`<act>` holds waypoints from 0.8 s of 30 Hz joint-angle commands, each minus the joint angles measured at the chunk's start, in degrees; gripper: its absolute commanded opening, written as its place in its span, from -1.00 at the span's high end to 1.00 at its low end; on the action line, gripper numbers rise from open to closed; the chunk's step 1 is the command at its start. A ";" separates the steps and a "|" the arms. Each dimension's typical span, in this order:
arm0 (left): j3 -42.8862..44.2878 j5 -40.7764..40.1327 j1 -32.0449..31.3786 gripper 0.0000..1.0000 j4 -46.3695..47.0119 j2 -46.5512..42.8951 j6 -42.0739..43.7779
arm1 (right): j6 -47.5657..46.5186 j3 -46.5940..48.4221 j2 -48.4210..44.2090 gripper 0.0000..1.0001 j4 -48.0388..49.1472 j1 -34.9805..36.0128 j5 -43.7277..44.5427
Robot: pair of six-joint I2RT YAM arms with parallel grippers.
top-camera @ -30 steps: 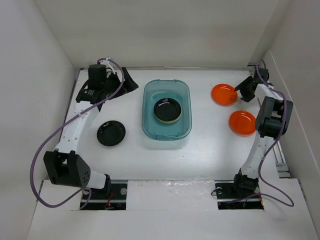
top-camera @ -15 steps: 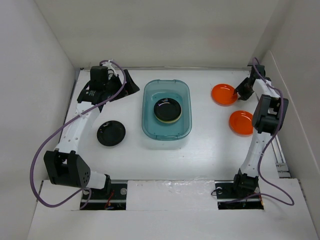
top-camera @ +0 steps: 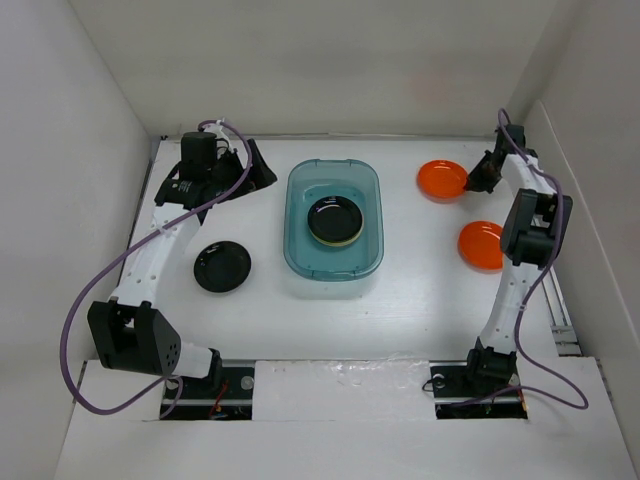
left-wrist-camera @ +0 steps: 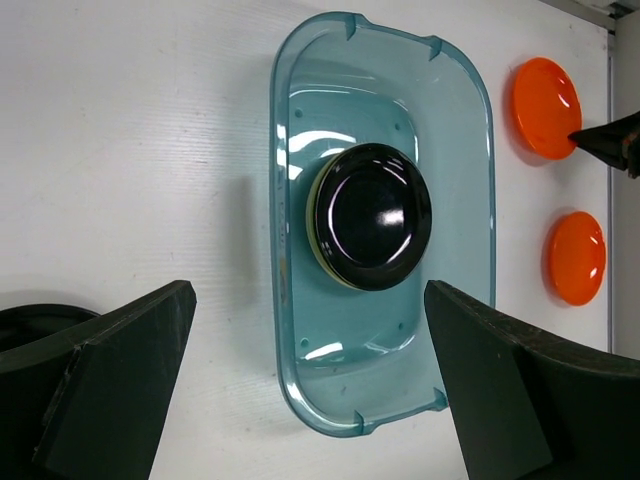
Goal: Place the plates into the plastic bin on the countertop
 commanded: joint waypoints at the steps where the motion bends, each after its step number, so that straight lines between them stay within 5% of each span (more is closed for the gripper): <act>1: 0.57 -3.19 -0.04 -0.99 -0.07 -1.37 0.49 | -0.44 0.04 -1.30 1.00 -0.48 -0.23 -0.93; 9: -0.58 -19.53 -0.04 -0.99 -2.96 -1.37 -4.79 | 4.92 -14.64 -23.86 1.00 16.30 5.38 -7.70; 13: -1.28 -27.00 -0.04 -0.99 -6.21 -0.76 -7.60 | 3.36 -15.36 -29.25 1.00 15.10 11.53 -6.30; 24: -14.36 -22.27 14.01 -0.99 -3.85 -7.07 -9.89 | 0.45 -25.63 -31.37 1.00 18.16 32.80 -7.78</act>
